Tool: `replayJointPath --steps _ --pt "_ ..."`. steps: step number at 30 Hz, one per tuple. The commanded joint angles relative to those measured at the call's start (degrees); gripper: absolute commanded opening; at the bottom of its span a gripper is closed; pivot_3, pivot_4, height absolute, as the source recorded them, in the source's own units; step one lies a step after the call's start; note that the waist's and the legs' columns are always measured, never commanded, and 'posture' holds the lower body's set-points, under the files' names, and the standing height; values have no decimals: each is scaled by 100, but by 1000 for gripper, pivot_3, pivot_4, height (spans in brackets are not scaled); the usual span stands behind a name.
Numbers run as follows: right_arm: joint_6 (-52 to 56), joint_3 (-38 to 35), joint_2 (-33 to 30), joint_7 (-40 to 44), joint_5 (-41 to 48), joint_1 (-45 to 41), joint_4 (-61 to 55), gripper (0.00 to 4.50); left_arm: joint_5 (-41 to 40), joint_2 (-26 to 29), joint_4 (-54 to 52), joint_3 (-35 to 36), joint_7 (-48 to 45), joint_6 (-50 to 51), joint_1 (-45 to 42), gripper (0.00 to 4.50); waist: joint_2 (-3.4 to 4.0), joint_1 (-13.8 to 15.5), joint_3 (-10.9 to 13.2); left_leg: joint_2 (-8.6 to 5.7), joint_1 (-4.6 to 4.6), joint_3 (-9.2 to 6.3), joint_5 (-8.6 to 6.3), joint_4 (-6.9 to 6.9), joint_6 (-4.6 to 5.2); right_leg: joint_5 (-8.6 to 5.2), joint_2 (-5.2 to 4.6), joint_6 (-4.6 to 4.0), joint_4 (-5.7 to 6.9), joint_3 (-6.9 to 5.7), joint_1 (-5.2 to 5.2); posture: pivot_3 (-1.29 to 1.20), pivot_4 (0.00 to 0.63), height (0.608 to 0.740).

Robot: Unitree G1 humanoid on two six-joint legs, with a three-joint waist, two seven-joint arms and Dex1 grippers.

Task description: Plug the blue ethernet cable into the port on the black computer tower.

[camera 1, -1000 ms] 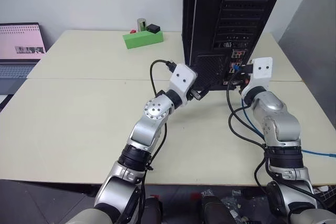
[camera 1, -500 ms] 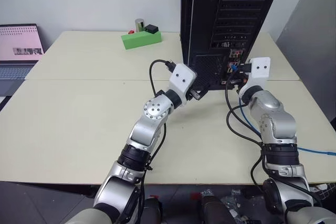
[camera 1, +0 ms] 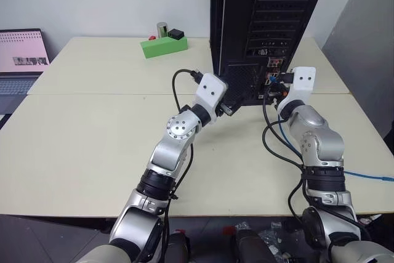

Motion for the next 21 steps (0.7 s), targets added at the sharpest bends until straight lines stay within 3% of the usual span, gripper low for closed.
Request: replayJointPath --steps 1,21 --pt "-34 -132 3 -111 20 -165 -84 0 30 -30 -86 77 -1 -114 -101 4060 0 0 0 0 0 0 0 0 0 0 0 0 0 0 0 0 150 740" --pt "110 -98 153 -201 64 -209 -171 0 64 -42 -71 82 3 -134 -93 4060 0 0 0 0 -1 0 0 -1 0 0 0 0 -3 0 0 0 150 740"
